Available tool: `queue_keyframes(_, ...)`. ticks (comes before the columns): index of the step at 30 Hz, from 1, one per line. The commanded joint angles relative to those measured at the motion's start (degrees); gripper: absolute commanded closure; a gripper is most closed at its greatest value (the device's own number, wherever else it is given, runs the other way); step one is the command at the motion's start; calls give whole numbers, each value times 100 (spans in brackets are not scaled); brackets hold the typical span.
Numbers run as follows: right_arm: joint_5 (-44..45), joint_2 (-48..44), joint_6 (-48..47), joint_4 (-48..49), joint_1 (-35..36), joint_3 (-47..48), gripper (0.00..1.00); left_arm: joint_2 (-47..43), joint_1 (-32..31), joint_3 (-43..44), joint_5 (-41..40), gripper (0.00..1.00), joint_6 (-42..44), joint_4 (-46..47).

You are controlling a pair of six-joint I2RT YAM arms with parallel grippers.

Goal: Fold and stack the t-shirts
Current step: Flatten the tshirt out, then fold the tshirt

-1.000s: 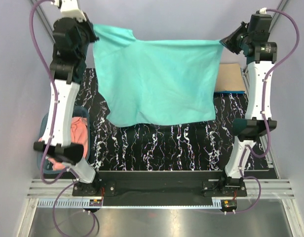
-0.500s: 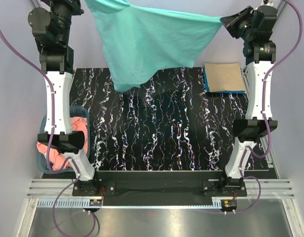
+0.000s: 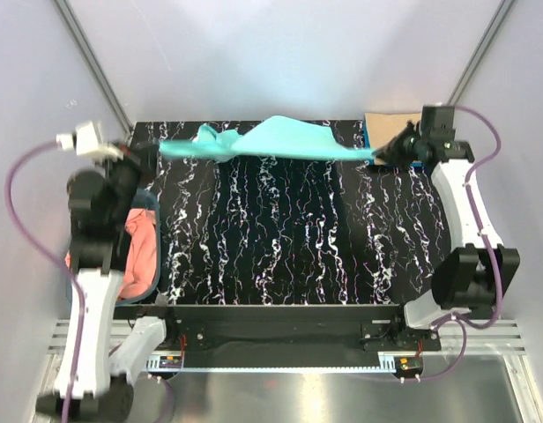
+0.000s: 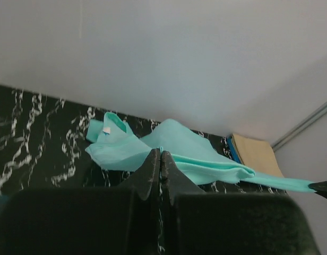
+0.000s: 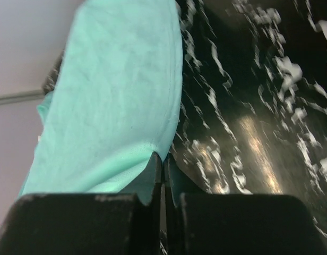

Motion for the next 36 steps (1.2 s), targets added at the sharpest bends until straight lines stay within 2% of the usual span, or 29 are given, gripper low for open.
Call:
queue_keyframes(1, 361, -1040, -188, -384, 174, -1177, 100, -1194, 22, -861, -276, 100, -500, -1054)
queue_keyframes(3, 624, -1409, -258, -594, 419, -1948, 100, -1983, 22, -1502, -57, 100, -718, -1869)
queue_keyframes(5, 687, -1629, -284, -691, 472, -2426, 100, -2548, 22, -2203, 84, 100, -869, -2224)
queue_keyframes(6, 748, -1865, -276, -788, 481, -2863, 100, -3159, 22, -2399, 68, 100, -1035, -2418)
queue_keyframes(7, 836, -1998, -250, -815, 481, -3076, 100, -3383, 22, -2514, -2, 100, -1141, -2976)
queue_keyframes(11, 934, -2456, -135, -1017, 481, -3824, 100, -4246, 22, -2682, 217, 100, -1493, -4174)
queue_keyframes(16, 942, -2176, -179, -1456, 481, -4458, 100, -4668, 22, -2665, 235, 100, -1818, -5459)
queue_keyframes(21, 890, -2017, -206, -1509, 481, -4818, 99, -4450, 22, -2796, 699, 100, -1784, -5461)
queue_keyframes(26, 960, -2088, -170, -1535, 490, -4775, 98, -3659, 22, -3033, 867, 100, -1397, -5127)
queue_keyframes(30, 942, -1991, -170, -1509, 481, -4757, 97, -2808, 22, -3192, 1227, 100, -1204, -4522)
queue_keyframes(36, 951, -1763, -205, -1448, 481, -4521, 96, -1779, 22, -2929, 1045, 100, -1089, -3950)
